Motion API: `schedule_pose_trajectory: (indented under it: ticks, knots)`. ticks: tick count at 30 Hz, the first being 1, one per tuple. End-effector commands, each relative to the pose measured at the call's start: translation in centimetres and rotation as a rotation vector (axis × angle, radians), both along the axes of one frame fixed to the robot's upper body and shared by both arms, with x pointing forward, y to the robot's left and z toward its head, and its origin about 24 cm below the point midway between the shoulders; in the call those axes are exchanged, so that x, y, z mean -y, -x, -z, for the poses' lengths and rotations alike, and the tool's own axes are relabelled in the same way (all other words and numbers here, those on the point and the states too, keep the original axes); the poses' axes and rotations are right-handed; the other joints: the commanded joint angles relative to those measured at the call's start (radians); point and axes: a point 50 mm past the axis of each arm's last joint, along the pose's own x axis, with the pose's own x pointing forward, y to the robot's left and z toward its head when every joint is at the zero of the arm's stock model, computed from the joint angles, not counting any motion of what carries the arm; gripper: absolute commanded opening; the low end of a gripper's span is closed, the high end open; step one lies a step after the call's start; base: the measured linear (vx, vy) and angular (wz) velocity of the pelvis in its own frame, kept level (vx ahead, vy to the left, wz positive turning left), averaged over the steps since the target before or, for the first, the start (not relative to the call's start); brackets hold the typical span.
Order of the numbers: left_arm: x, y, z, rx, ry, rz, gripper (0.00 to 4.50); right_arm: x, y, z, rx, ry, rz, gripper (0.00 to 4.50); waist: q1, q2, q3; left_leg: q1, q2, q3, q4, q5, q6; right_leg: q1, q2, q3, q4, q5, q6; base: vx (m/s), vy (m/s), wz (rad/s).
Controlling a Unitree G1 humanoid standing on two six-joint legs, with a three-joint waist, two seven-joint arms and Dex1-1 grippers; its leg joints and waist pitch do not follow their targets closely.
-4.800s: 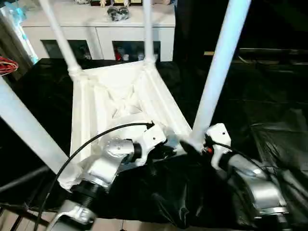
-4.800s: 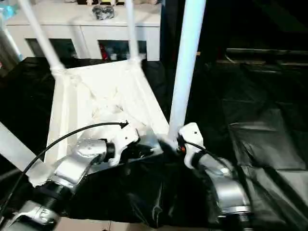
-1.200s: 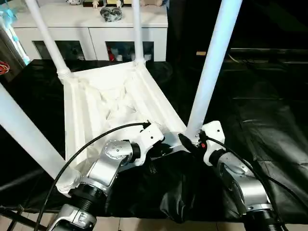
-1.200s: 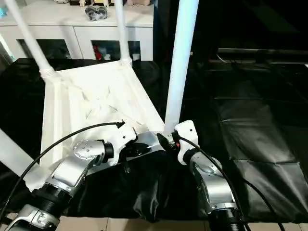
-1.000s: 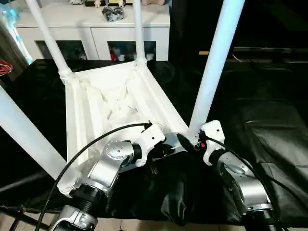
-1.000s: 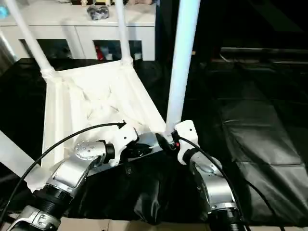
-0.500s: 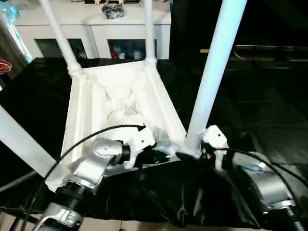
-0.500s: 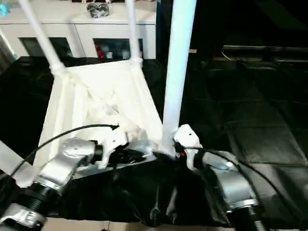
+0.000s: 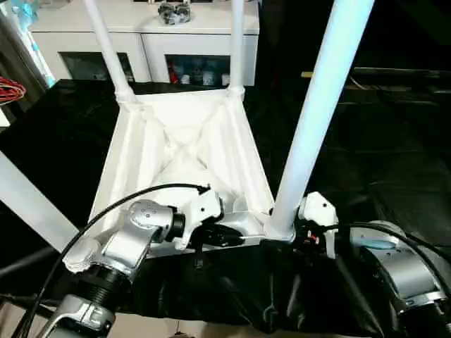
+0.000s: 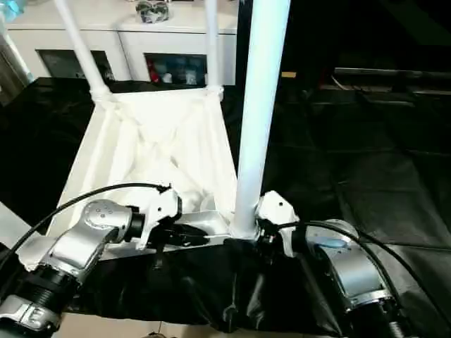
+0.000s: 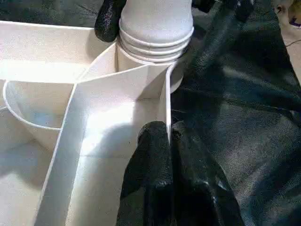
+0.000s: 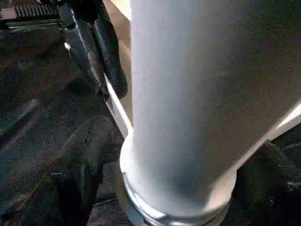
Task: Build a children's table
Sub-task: Rotate leg to tighten
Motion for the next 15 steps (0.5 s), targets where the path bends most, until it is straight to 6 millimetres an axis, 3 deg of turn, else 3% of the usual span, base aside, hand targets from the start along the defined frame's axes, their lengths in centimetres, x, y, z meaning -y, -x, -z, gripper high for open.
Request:
schedule_pose_trajectory:
  ticks: [1,2,11,14,15]
  knots:
    - [1.7,0.2,-0.8,0.018,0.042,0.104,0.0,-1.1,0.6,0.2,-0.029,-0.027,-0.055,3.47,-0.001,-0.012,-0.051,0.022,0.064,-0.028,-0.064,-0.181,0.086,0.034,-0.059,0.036,-0.066,-0.05,-0.275,0.0,0.0,0.0]
    - [1.7,0.2,-0.8,0.017,0.043,0.106,0.0,-1.1,0.6,0.3,-0.036,-0.029,-0.058,3.21,-0.001,-0.012,-0.051,0.022,0.063,-0.028,-0.064,-0.182,0.086,0.034,-0.059,0.036,-0.066,-0.052,-0.275,0.0,0.0,0.0]
    - [1.8,0.3,-0.5,0.018,0.03,0.091,0.0,-1.5,1.1,1.2,-0.068,-0.057,-0.009,2.74,0.004,-0.014,-0.054,0.022,0.064,-0.028,-0.063,-0.178,0.084,0.034,-0.06,0.036,-0.064,-0.056,-0.27,0.0,0.0,0.0]
    - [2.4,-0.1,-0.2,0.052,0.025,0.04,0.0,-2.1,0.5,1.8,-0.066,-0.089,0.111,2.71,0.001,-0.017,-0.049,0.021,0.063,-0.03,-0.068,-0.21,0.067,0.031,-0.062,0.038,-0.071,-0.119,-0.258,0.0,0.0,0.0]
    - [2.7,-0.3,-0.2,0.066,0.022,0.004,0.0,-2.3,0.2,2.1,-0.06,-0.088,0.173,2.7,-0.004,-0.017,-0.047,0.023,0.061,-0.03,-0.072,-0.239,0.048,0.03,-0.061,0.038,-0.076,-0.169,-0.248,0.0,0.0,0.0]
